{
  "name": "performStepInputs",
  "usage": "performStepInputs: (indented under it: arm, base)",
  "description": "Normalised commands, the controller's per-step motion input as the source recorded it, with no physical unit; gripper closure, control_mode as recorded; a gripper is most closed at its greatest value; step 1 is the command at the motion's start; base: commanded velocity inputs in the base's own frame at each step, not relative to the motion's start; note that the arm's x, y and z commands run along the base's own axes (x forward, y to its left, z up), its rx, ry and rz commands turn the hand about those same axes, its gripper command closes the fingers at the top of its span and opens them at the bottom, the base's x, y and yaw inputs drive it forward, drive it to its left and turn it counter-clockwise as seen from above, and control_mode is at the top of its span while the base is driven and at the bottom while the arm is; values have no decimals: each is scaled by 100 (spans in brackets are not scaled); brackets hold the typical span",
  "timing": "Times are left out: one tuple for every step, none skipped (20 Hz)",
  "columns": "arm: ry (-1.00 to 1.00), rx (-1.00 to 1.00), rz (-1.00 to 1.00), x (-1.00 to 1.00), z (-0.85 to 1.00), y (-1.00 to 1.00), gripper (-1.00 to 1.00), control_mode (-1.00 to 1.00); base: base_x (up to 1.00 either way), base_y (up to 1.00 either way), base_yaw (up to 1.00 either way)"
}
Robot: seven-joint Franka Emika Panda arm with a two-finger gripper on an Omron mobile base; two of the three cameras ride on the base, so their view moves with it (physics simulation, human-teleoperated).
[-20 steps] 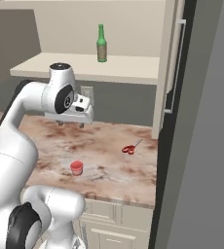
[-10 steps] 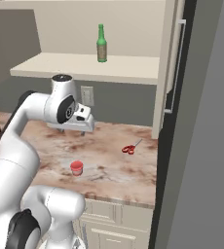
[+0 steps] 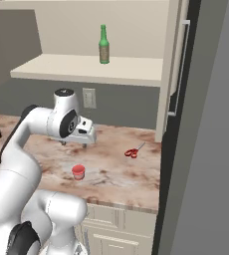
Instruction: Pick the jam and boxed food from the counter and place them in the cabinets closest to them.
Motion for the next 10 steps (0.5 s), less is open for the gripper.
performStepInputs:
  arm:
    - [0,-1,0,4,-41,10,-100,-100]
    - [0,-2,0,5,-41,10,-100,-100]
    - [0,-2,0,5,-41,9,-100,-100]
    - [0,-1,0,5,-40,8,-100,-100]
    - [0,-1,0,5,-40,7,-100,-100]
    - [0,-1,0,6,-40,7,-100,-100]
    - [0,-2,0,6,-41,8,-100,-100]
    - [0,-2,0,7,-41,8,-100,-100]
    - [0,-2,0,9,-41,7,-100,-100]
    - [0,-2,0,10,-41,6,-100,-100]
  base:
    - [0,0,0]
    - [0,0,0]
    - [0,0,0]
    - [0,0,0]
    - [0,0,0]
    - [0,0,0]
    - [0,0,0]
    - [0,0,0]
    - [0,0,0]
    - [0,0,0]
